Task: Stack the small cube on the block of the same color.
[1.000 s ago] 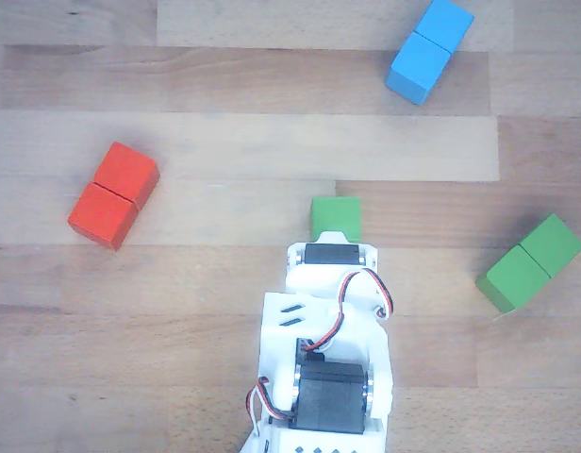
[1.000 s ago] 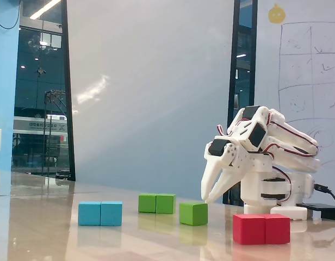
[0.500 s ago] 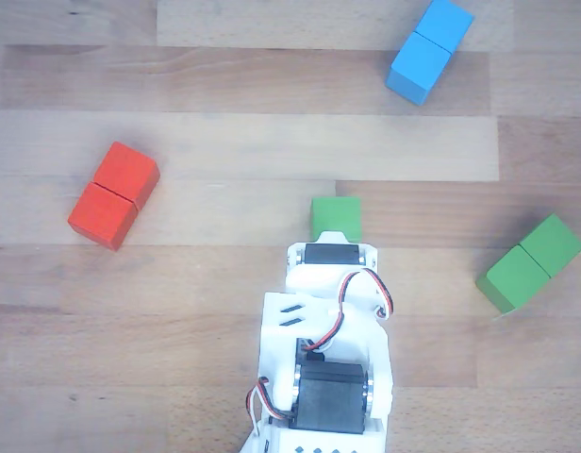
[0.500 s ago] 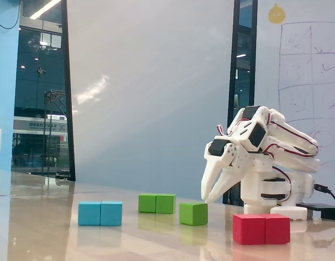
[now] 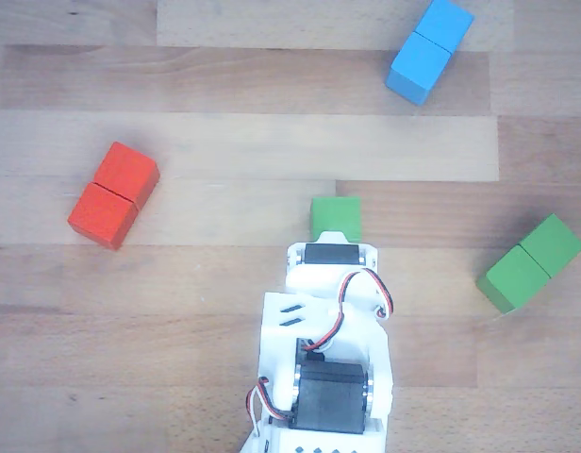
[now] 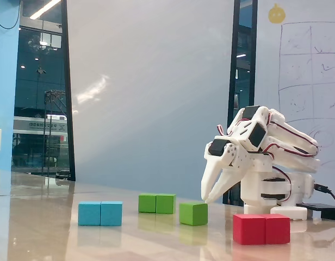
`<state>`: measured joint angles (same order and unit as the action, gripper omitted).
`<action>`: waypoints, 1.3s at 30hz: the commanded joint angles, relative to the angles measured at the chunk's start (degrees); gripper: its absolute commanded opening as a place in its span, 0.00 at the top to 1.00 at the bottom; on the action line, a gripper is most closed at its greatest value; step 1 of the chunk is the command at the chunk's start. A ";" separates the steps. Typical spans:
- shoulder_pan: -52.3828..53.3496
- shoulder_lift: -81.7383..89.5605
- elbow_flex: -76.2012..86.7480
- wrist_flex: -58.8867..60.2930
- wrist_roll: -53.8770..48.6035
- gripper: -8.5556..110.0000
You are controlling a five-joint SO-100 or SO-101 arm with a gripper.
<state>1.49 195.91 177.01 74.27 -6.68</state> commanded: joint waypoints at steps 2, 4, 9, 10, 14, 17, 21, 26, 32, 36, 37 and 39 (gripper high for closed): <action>0.44 1.67 -2.46 0.62 0.09 0.93; 0.44 1.67 -2.46 0.62 0.09 0.93; 0.44 1.67 -2.46 0.62 0.09 0.93; 0.44 1.67 -2.46 0.62 0.09 0.93; 0.44 1.67 -2.46 0.62 0.09 0.93; 0.44 1.67 -2.46 0.62 0.09 0.93; 0.44 1.67 -2.46 0.62 0.09 0.93; 0.44 1.67 -2.46 0.62 0.09 0.93; 0.44 1.67 -2.46 0.62 0.09 0.93; 0.44 1.49 -2.55 0.53 0.09 0.93; 0.44 1.41 -2.64 0.53 -0.09 0.93; 0.97 0.53 -3.60 0.53 -0.44 0.93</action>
<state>1.49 195.91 177.01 74.27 -6.68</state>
